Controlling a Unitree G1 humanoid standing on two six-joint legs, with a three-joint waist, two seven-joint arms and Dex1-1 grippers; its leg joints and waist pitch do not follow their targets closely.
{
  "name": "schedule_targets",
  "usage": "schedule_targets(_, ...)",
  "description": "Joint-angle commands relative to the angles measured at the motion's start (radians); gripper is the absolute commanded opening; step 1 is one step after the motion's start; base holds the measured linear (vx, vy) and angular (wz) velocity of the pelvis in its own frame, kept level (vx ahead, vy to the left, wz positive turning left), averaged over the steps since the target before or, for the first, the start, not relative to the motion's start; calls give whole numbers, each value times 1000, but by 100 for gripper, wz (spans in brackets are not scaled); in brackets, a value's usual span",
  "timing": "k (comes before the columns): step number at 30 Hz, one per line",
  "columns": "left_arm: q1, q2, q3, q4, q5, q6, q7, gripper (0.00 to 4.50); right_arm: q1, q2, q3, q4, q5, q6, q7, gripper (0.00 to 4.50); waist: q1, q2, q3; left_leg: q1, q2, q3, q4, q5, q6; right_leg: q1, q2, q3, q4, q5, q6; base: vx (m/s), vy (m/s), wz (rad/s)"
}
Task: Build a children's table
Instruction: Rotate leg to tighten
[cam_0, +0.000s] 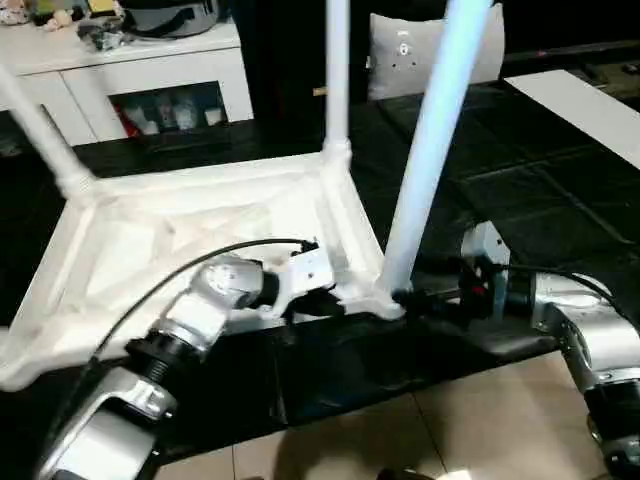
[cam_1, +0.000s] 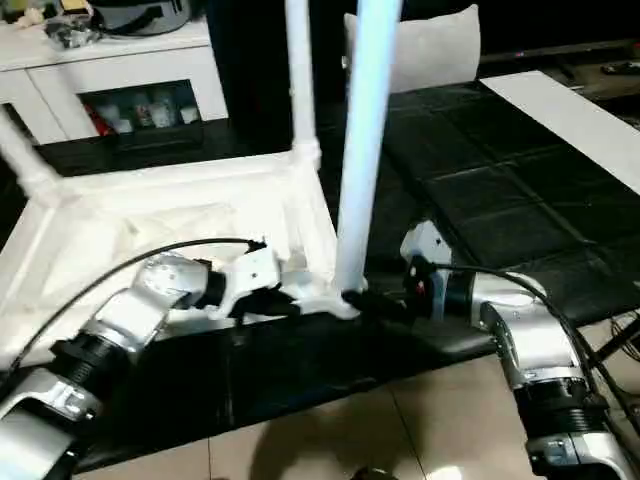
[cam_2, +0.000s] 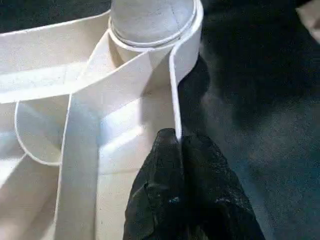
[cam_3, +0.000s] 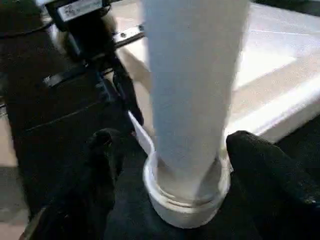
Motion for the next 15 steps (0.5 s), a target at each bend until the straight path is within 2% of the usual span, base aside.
schedule_targets(1,-19,29,-46,-5,5,-61,-98,0,-22,-15,24,6,19,-17,57,336,7,-15,-74,-5,52,-8,-70,-53,145,73,-56,62,-53,-288,-141,0,0,0)
schedule_targets(2,-21,39,-52,-6,2,-75,-125,0,-28,-20,34,11,21,-18,75,336,8,-14,-75,-5,53,-7,-70,-54,143,73,-56,62,-52,-287,-142,0,0,0)
schedule_targets(3,-21,44,-55,-7,-2,-85,-143,0,-30,-24,41,14,23,-21,88,318,11,-19,-75,-4,55,-6,-71,-52,141,72,-57,64,-50,-280,-146,0,0,0)
schedule_targets(4,-21,49,-59,-11,-6,-88,-159,0,-33,-26,48,16,23,-23,100,318,14,-17,-74,-3,56,-7,-71,-52,140,71,-58,65,-50,-280,-148,0,0,0)
schedule_targets(6,-20,58,-67,-20,-15,-102,-195,0,-37,-31,65,19,23,-27,125,290,22,-16,-75,-2,56,-5,-71,-46,138,71,-58,66,-47,-272,-155,0,0,0)
schedule_targets(7,-20,60,-70,-21,-17,-110,-208,0,-38,-31,71,19,23,-26,141,290,24,-20,-75,-2,57,-5,-71,-47,137,71,-59,67,-46,-271,-156,0,0,0)
schedule_targets(9,-21,61,-73,-20,-18,-118,-221,0,-39,-31,79,16,23,-22,160,259,27,-20,-75,-3,57,-5,-71,-41,133,72,-60,68,-44,-268,-157,0,0,0)
schedule_targets(15,-26,51,-76,-16,-26,-141,-240,0,-39,-14,109,8,18,-28,188,216,27,-23,-74,-4,55,-3,-72,-45,121,72,-59,68,-49,-303,-142,0,0,0)
